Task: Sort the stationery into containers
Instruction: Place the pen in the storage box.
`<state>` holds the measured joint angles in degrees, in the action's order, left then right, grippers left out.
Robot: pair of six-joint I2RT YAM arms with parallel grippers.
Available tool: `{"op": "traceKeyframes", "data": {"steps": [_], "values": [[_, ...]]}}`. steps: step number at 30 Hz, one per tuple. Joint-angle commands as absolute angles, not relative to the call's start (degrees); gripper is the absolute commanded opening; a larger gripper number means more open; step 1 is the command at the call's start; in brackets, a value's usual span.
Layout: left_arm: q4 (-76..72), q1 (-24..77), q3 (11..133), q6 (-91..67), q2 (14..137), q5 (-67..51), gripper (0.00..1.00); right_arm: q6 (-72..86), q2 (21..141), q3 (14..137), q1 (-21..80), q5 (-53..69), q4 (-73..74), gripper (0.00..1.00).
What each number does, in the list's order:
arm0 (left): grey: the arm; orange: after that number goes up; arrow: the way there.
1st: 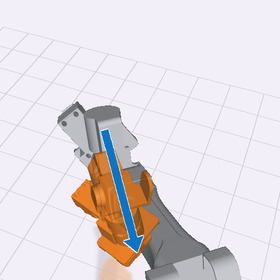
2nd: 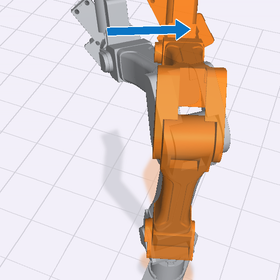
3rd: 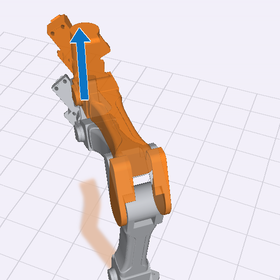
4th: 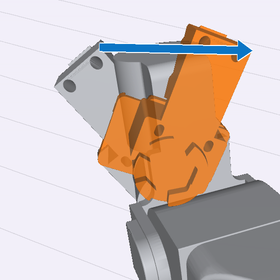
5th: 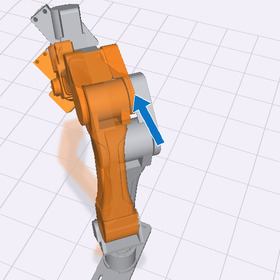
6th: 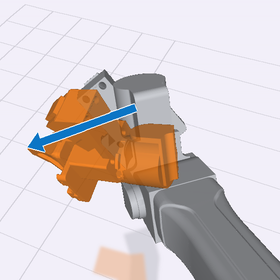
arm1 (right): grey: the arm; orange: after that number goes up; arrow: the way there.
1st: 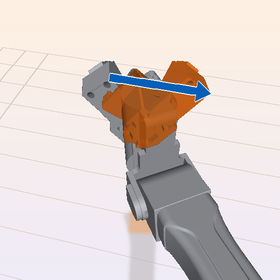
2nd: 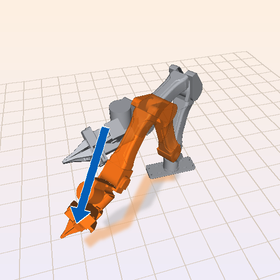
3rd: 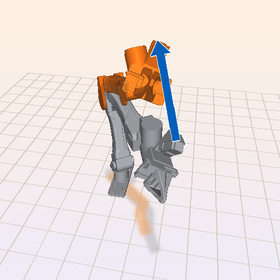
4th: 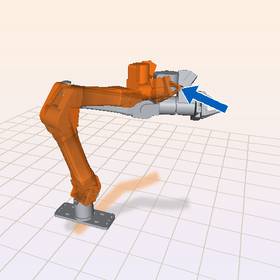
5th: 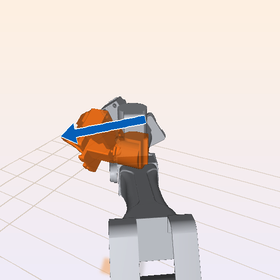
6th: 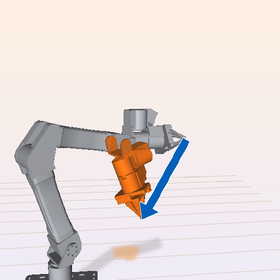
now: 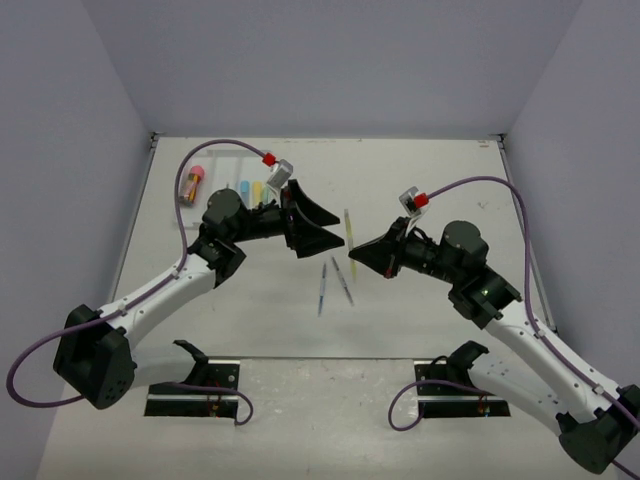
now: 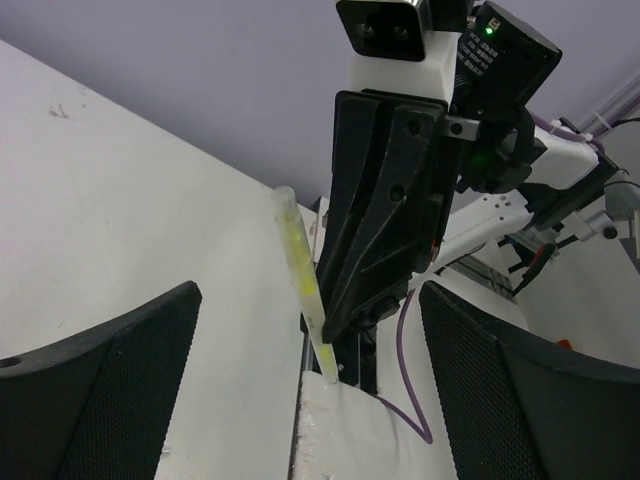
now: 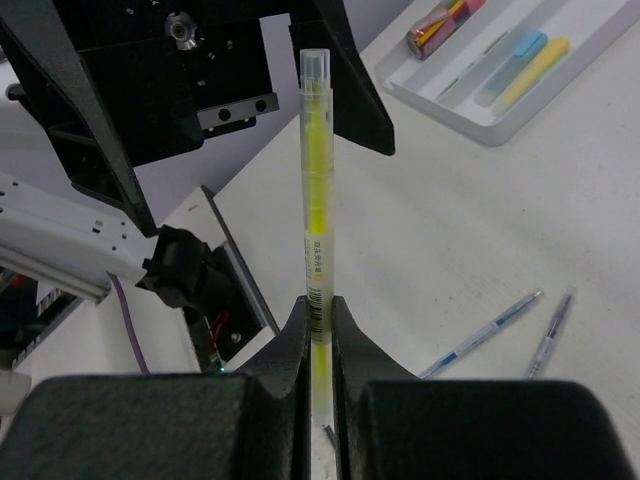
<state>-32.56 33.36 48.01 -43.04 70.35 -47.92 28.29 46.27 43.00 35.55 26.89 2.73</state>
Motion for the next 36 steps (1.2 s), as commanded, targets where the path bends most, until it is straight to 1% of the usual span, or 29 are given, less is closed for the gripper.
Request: {"op": "traceKeyframes", "data": {"steps": [1, 4, 5, 7, 11, 12, 13, 14, 15, 16, 17, 18, 19, 20, 22, 26, 28, 31, 33, 36], "values": [[-37.97, 34.27, 49.74, -45.61, 72.50, -49.22, 0.88, 29.88, 47.12, 43.60, 35.33, 34.80, -2.90, 0.00], [-38.61, 34.79, 50.05, -46.54, 73.63, -49.58, 0.78, 29.34, 48.48, 44.96, 35.33, 35.51, -2.17, 0.00], [-38.88, 34.95, 50.25, -46.76, 73.98, -49.66, 0.73, 29.10, 49.15, 45.68, 35.33, 36.13, -1.76, 0.00], [-39.30, 35.26, 50.89, -47.18, 74.60, -49.83, 0.58, 29.14, 50.52, 46.50, 35.33, 37.90, -1.47, 0.00], [-38.49, 35.44, 52.74, -48.26, 75.53, -50.17, 0.05, 28.57, 53.07, 47.72, 35.33, 37.36, -0.52, 0.00], [-37.34, 35.48, 53.36, -47.78, 75.58, -50.19, 0.00, 28.53, 53.48, 47.92, 35.33, 36.68, -0.35, 0.03], [-32.90, 35.39, 54.62, -46.36, 75.56, -49.74, 0.00, 28.65, 53.79, 48.02, 35.33, 35.32, -0.29, 0.20], [-26.68, 35.20, 56.23, -44.62, 75.51, -49.03, 0.00, 28.79, 54.07, 48.06, 35.33, 33.62, -0.20, 0.45], [-21.45, 34.69, 59.07, -40.95, 75.64, -45.88, 0.00, 28.78, 54.23, 48.26, 35.33, 29.64, 0.76, 0.76], [-15.22, 34.28, 62.36, -36.91, 75.90, -41.79, 0.00, 28.74, 54.34, 48.43, 35.30, 25.04, 2.02, 0.99], [-4.01, 33.51, 66.97, -32.37, 76.79, -34.36, 0.00, 28.64, 54.53, 48.72, 35.17, 19.18, 4.04, 0.99], [11.60, 31.35, 73.27, -26.65, 78.61, -20.31, 0.00, 28.39, 54.99, 49.52, 34.95, 11.44, 7.42, 0.99], [23.72, 30.05, 76.92, -23.80, 80.33, -3.84, 0.00, 28.42, 55.77, 49.77, 34.78, 7.20, 10.96, 0.99], [28.93, 27.96, 80.91, -23.28, 82.34, 3.66, 0.00, 28.68, 56.31, 50.01, 34.53, 3.53, 12.70, 0.99], [36.12, 20.10, 90.32, -21.14, 88.90, 10.75, 0.00, 29.16, 57.34, 49.99, 34.37, 0.39, 15.09, 0.99], [39.92, 10.10, 101.52, -16.12, 101.49, 18.22, 0.00, 29.08, 56.88, 46.94, 34.37, 4.27, 14.50, 0.99], [41.29, 7.85, 107.00, -13.68, 109.19, 17.98, 0.00, 28.33, 55.81, 45.43, 34.34, 5.63, 13.59, 0.99], [42.45, 5.30, 112.46, -11.63, 116.64, 20.04, 0.00, 25.90, 56.10, 43.85, 34.28, 8.39, 12.97, 0.99], [42.40, 4.05, 114.93, -11.06, 120.42, 19.61, 0.00, 25.23, 57.76, 43.24, 34.28, 9.41, 13.09, 0.99], [39.73, 4.04, 113.50, -10.40, 121.54, 19.36, 0.00, 25.26, 60.18, 42.83, 34.28, 11.20, 12.97, 0.99]]}}
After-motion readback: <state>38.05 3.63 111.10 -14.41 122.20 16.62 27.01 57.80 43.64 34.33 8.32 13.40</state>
